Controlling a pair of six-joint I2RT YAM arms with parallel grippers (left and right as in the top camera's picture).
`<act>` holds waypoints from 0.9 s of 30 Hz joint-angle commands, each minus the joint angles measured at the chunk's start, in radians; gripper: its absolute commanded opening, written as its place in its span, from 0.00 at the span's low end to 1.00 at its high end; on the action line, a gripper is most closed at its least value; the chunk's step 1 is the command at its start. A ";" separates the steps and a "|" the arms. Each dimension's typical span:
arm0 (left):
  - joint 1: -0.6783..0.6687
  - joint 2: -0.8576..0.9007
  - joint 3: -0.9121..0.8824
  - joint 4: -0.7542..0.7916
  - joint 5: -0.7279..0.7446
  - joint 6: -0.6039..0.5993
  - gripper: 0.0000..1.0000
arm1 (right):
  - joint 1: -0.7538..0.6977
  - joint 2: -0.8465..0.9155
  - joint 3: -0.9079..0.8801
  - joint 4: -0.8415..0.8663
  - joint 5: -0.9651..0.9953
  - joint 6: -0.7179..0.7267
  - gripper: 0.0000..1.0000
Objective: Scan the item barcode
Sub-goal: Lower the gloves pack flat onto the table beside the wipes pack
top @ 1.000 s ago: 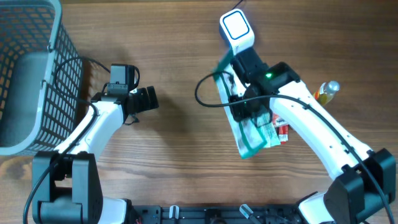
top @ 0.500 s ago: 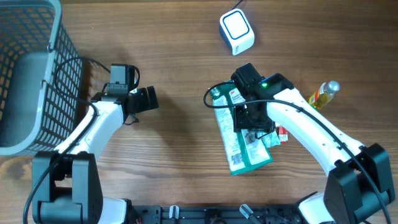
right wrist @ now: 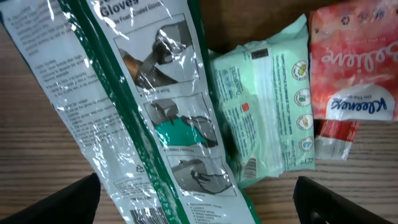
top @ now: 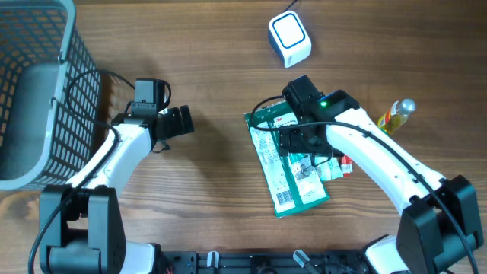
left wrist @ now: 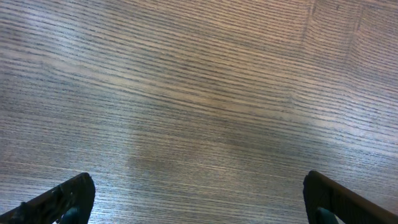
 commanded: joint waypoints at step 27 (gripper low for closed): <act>0.003 -0.018 -0.002 0.003 -0.003 -0.005 1.00 | 0.005 -0.001 -0.003 0.497 0.024 0.010 1.00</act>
